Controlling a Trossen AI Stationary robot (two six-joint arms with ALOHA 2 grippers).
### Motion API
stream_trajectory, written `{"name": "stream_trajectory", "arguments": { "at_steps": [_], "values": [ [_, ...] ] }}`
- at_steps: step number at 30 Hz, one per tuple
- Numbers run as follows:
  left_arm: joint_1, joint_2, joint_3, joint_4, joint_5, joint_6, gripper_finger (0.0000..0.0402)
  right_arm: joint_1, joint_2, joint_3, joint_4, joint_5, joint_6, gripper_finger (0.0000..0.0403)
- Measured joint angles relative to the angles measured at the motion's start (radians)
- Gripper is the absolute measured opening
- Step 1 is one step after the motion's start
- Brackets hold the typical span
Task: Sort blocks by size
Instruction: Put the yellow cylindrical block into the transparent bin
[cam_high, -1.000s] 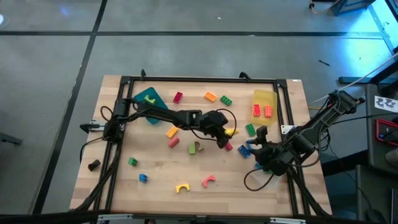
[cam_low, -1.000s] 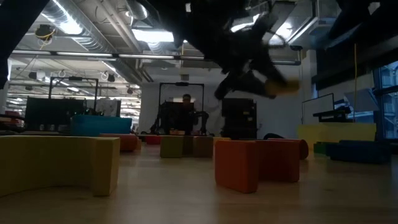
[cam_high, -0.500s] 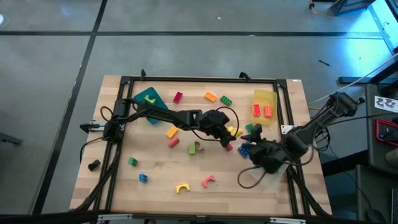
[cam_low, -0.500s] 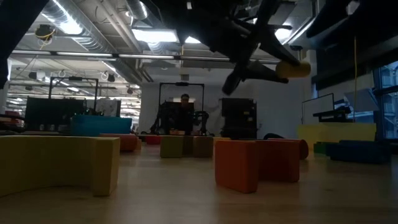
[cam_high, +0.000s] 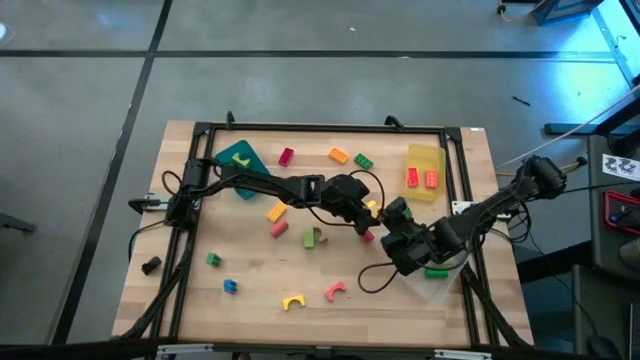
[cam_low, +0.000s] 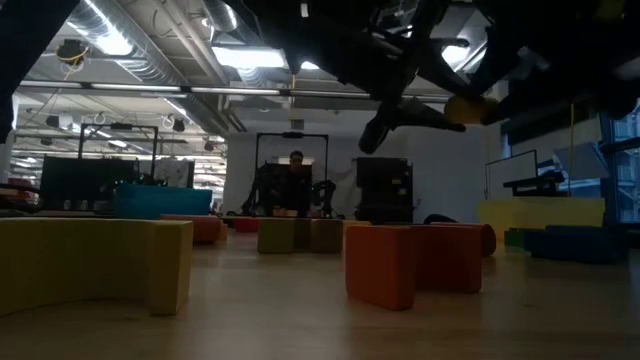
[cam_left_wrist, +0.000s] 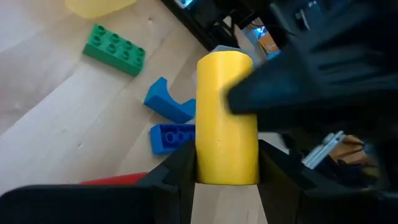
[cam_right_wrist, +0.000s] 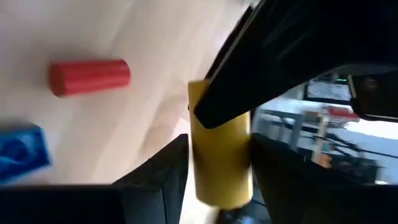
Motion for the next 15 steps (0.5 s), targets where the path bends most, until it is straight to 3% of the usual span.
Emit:
{"name": "stream_trajectory", "arguments": {
  "at_steps": [9,11,15],
  "values": [
    [-0.011,0.0,0.0,-0.001,0.006,0.011,0.0119,0.002,0.05,0.0,0.007,0.013,-0.022,0.0157],
    [-0.011,0.0,0.0,-0.004,0.005,0.035,0.0128,0.002,0.05,0.0,0.013,0.014,-0.022,0.0137],
    [-0.011,0.0,0.0,-0.002,0.003,0.1,0.0164,0.002,0.05,0.0,0.024,-0.004,-0.022,0.0134]
  ]
}}
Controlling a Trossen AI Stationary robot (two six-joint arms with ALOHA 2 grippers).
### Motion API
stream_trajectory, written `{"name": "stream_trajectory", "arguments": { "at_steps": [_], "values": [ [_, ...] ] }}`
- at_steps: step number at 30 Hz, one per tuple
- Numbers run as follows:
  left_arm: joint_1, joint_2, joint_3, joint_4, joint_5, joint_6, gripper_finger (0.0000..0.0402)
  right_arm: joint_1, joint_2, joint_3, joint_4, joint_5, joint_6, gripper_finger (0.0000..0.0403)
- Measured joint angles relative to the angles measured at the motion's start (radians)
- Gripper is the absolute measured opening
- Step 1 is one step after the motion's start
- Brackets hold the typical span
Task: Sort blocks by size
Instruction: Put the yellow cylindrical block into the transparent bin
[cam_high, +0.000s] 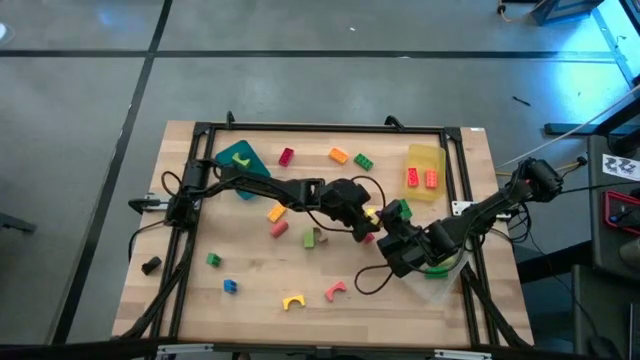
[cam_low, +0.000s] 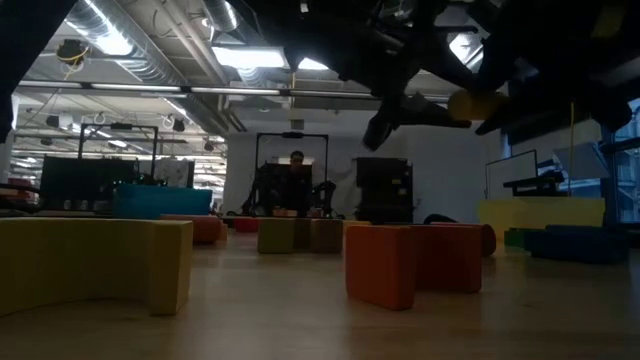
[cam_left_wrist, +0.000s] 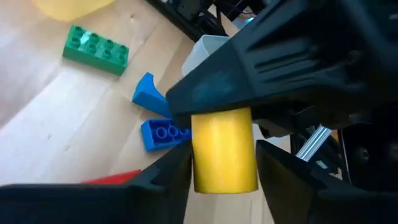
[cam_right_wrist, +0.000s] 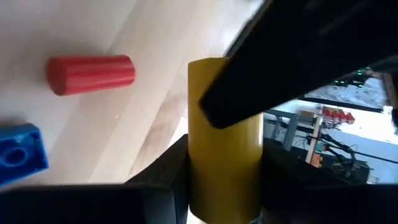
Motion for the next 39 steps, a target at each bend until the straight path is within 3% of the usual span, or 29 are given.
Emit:
{"name": "stream_trajectory", "arguments": {
  "at_steps": [7,13,17,22,32,39],
  "values": [
    [0.0,0.0,0.0,-0.01,-0.001,0.111,0.0209,0.0,-0.001,0.0,-0.018,-0.19,0.087,0.0134],
    [0.001,0.0,0.001,-0.064,-0.001,0.18,0.0222,0.002,-0.002,0.035,-0.219,-0.398,0.257,0.0134],
    [0.001,0.0,0.001,-0.123,-0.001,0.224,0.0223,0.002,-0.003,0.072,-0.375,-0.589,0.404,0.0134],
    [0.001,0.0,0.001,-0.158,-0.001,0.256,0.0223,0.056,-0.003,0.073,-0.43,-0.823,0.537,0.0134],
    [-0.005,0.0,0.001,-0.155,-0.026,0.593,0.0223,0.243,-0.003,0.073,-0.425,-0.896,0.721,0.0138],
    [-0.015,0.001,0.001,-0.154,-0.073,0.782,0.0224,0.305,-0.003,0.073,-0.421,-0.898,0.778,0.0232]
  ]
}}
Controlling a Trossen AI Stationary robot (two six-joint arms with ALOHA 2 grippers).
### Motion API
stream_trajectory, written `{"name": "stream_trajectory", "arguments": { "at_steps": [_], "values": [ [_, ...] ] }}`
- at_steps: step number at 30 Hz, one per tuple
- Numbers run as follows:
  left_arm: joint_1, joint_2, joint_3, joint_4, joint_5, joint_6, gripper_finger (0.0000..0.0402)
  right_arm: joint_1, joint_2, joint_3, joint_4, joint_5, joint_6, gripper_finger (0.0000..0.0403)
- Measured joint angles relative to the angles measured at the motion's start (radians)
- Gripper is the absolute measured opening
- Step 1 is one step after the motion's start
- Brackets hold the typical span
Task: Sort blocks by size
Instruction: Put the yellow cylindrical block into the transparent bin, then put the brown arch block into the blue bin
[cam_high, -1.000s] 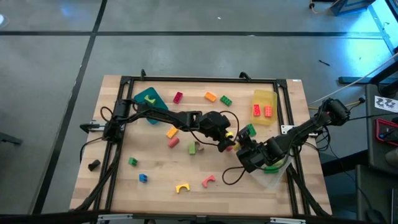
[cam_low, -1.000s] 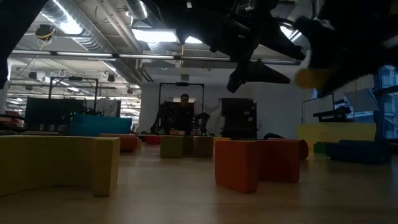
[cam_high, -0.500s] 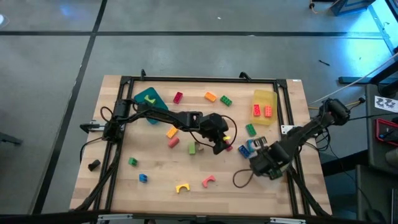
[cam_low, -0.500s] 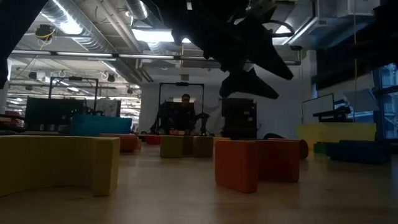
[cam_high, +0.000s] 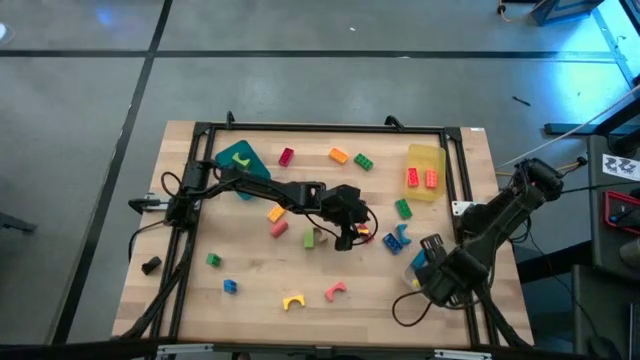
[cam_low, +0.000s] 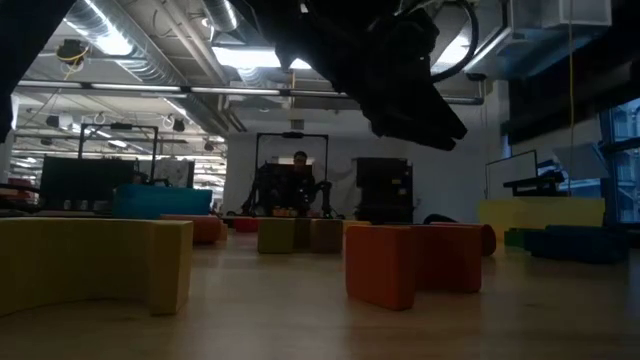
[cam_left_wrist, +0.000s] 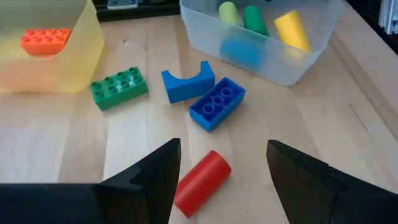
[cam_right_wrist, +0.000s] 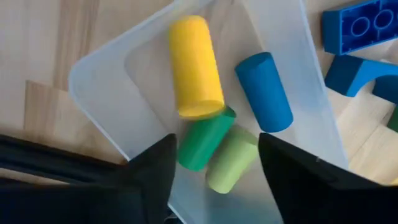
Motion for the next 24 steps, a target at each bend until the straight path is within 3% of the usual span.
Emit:
{"name": "stream_trajectory", "arguments": {
  "at_steps": [5,9,16,24],
  "values": [
    [-0.001,0.0,0.0,-0.04,-0.001,0.003,0.0224,-0.003,0.0,0.0,0.0,0.007,0.033,0.0261],
    [-0.005,-0.026,0.001,-0.162,-0.008,0.0,0.0224,-0.003,0.0,0.0,0.0,0.007,0.037,0.0264],
    [-0.005,-0.061,0.001,-0.448,-0.067,0.242,0.0224,-0.003,0.0,-0.001,0.0,0.034,0.036,0.0265],
    [-0.005,-0.055,0.001,-0.555,-0.071,0.553,0.0221,-0.003,0.0,-0.001,0.0,0.06,0.036,0.0266]
  ]
}}
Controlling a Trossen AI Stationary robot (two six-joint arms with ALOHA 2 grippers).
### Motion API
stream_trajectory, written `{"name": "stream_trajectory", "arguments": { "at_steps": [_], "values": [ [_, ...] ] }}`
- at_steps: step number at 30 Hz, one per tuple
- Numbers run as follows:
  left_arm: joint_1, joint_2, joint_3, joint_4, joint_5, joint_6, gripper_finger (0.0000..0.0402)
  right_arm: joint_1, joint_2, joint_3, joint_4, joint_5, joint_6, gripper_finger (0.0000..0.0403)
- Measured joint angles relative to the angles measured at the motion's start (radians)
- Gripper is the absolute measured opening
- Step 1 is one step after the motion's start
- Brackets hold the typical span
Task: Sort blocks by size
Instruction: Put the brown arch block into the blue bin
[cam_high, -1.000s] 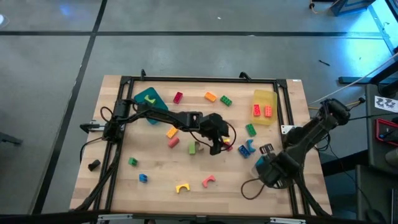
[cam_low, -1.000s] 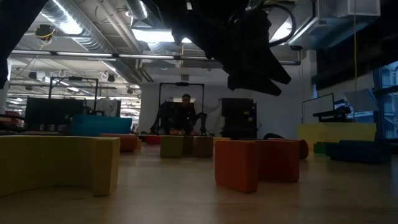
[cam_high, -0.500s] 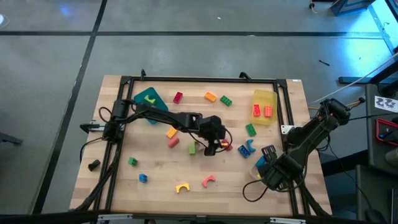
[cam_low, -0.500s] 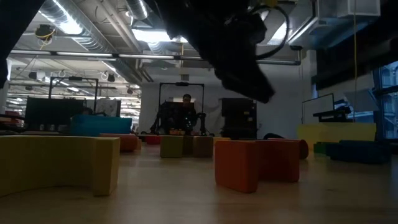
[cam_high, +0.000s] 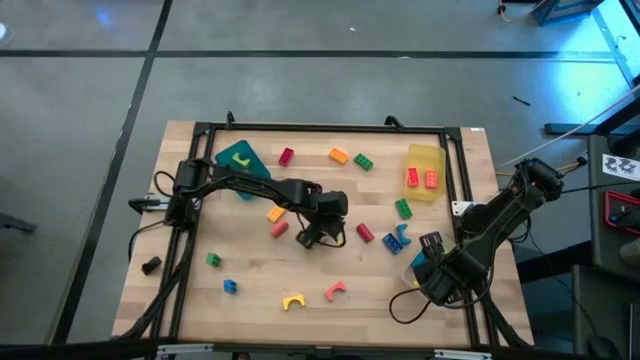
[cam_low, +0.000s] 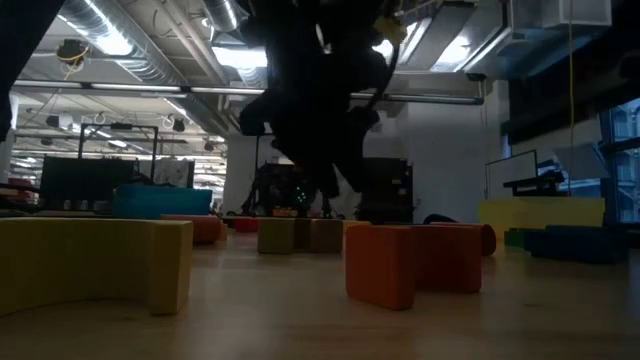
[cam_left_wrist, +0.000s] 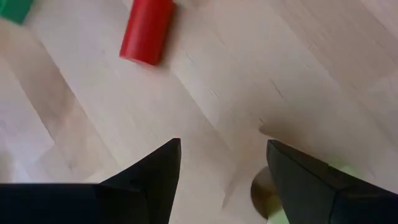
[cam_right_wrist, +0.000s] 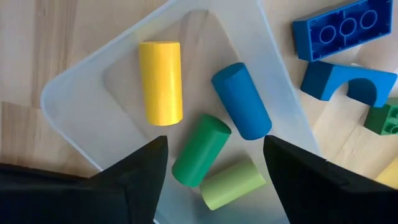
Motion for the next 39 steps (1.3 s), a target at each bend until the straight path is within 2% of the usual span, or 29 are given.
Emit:
{"name": "stream_trajectory", "arguments": {
  "at_steps": [4,11,31,34,39],
  "values": [
    [0.0,0.0,0.0,-0.036,-0.002,0.052,0.0205,0.0,0.0,0.0,0.0,0.0,0.0,0.0266],
    [0.001,0.017,0.0,-0.061,-0.002,0.048,0.018,0.0,0.0,0.0,0.0,0.0,0.0,0.0266],
    [0.002,0.118,0.001,-0.05,0.002,0.135,0.0174,0.0,0.0,0.0,0.0,0.006,0.001,0.0266],
    [0.002,0.121,0.001,-0.05,0.005,0.146,0.015,0.0,0.0,0.0,-0.003,0.024,0.014,0.0266],
    [0.001,0.118,0.0,-0.017,0.003,0.129,0.0079,-0.001,0.0,0.0,-0.009,0.08,0.016,0.0266]
  ]
}}
